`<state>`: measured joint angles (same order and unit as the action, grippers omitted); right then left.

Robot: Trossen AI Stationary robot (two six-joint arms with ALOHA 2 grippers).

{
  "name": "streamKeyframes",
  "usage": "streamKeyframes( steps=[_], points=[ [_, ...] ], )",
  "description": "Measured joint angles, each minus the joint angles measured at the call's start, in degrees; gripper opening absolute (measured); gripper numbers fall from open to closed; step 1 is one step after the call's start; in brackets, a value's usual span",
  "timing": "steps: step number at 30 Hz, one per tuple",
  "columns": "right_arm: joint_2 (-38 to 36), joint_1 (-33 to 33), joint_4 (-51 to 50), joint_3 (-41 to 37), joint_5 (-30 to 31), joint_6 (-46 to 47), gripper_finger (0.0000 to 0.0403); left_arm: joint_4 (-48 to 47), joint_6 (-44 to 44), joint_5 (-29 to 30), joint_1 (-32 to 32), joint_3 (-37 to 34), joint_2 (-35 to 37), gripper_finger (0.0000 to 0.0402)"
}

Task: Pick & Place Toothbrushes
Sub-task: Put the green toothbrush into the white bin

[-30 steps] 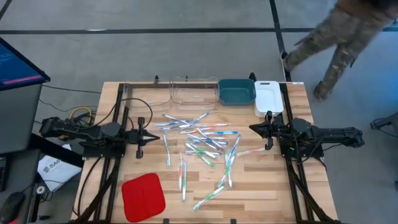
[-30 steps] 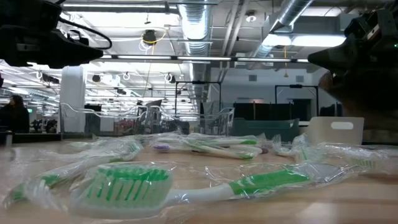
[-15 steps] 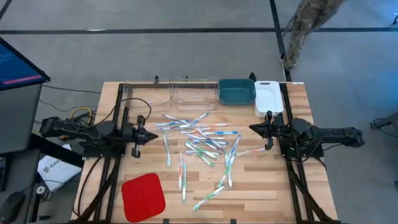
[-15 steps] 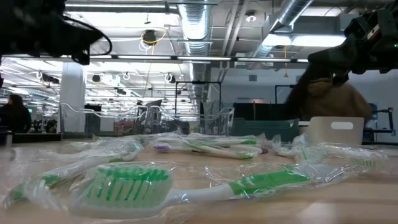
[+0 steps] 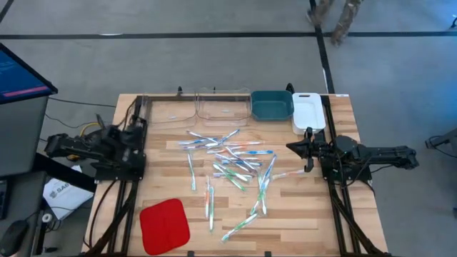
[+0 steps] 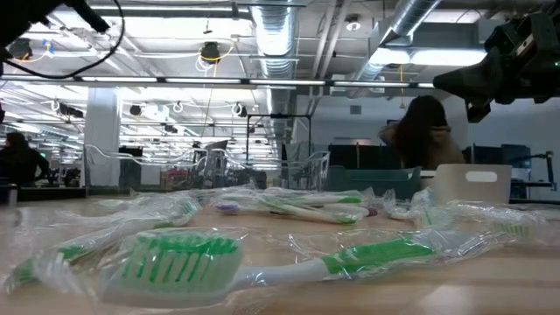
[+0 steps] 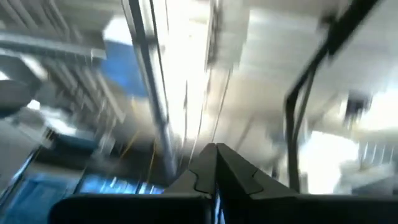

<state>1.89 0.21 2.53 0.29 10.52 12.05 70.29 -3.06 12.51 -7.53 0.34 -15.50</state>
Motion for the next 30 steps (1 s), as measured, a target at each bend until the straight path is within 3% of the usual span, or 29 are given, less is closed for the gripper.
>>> streamKeyframes(
  steps=[5,9,13,18,24,30],
  points=[
    [0.0,-0.9,0.6,0.0,0.2,0.1,0.0,4.1,-7.5,4.2,0.0,2.2,-1.9,0.0002],
    [0.0,-2.3,3.2,0.0,0.3,10.4,0.0,4.0,-13.8,6.7,0.0,7.9,-9.6,0.0002],
    [0.0,-4.8,10.8,0.0,1.6,22.3,0.0,4.0,-13.4,6.9,0.0,17.7,-21.3,0.0002],
    [0.0,-8.3,21.8,0.6,8.3,35.6,0.0,4.1,-8.4,12.8,1.1,32.5,-36.2,0.0002],
    [0.0,-12.1,33.1,2.5,13.5,42.7,0.0,4.1,-6.6,13.4,3.7,47.1,-49.6,0.0002],
    [0.0,-14.7,37.9,2.9,13.6,44.2,0.0,4.1,-6.6,13.5,5.0,54.1,-55.0,0.0002]
  ],
)
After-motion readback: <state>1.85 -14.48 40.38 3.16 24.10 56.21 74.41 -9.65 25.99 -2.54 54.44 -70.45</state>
